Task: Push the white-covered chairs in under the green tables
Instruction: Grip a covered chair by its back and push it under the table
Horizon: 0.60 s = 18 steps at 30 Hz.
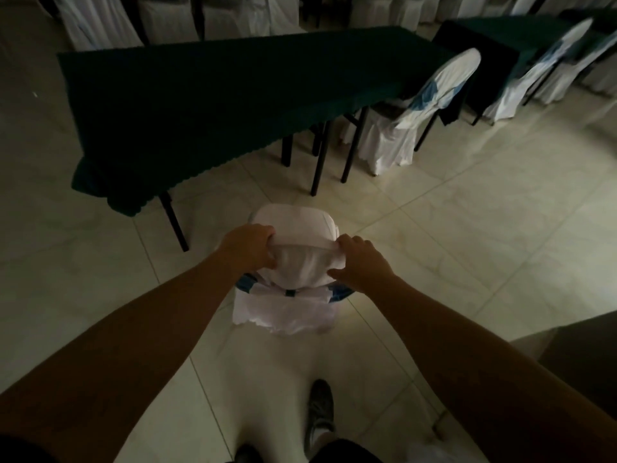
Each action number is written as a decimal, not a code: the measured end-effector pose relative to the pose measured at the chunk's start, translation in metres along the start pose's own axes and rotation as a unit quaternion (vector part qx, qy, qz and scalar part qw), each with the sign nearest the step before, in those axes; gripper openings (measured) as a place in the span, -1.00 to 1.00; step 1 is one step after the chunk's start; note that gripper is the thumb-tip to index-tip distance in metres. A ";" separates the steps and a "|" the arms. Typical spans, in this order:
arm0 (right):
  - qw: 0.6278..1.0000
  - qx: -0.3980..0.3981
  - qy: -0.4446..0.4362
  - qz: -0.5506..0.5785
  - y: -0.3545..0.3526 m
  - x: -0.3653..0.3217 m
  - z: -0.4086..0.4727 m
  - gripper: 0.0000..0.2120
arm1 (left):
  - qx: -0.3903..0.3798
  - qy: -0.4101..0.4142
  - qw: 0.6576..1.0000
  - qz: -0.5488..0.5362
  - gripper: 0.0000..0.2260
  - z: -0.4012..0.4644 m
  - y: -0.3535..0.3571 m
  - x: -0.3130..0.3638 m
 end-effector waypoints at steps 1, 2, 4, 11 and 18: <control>1.000 -0.010 0.010 -0.006 0.004 0.006 0.003 -0.33 | 0.002 -0.002 1.000 0.012 -0.63 0.002 0.000 -0.001; 1.000 -0.020 0.019 -0.007 0.008 0.011 0.005 -0.33 | 0.011 -0.001 0.999 0.030 -0.69 0.004 0.000 -0.001; 0.999 -0.026 0.022 -0.005 0.015 0.020 0.007 -0.29 | 0.032 -0.002 0.996 0.081 -0.76 0.005 -0.002 -0.002; 0.998 0.022 0.019 -0.055 0.024 0.033 0.024 -0.48 | 0.033 0.000 0.991 0.129 -0.78 0.018 0.007 -0.017; 0.992 0.025 -0.050 -0.112 0.020 0.027 0.038 -0.68 | 0.061 0.011 0.992 0.109 -0.84 0.015 0.003 -0.018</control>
Point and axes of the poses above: each hand's wrist, its own z-axis towards the middle knuckle, its own y-axis out of the palm, x = y × z, the point moved 9 cm from there along z, towards the middle knuckle, and after that the axes turned 7 degrees about -z, right-handed, at the moved point
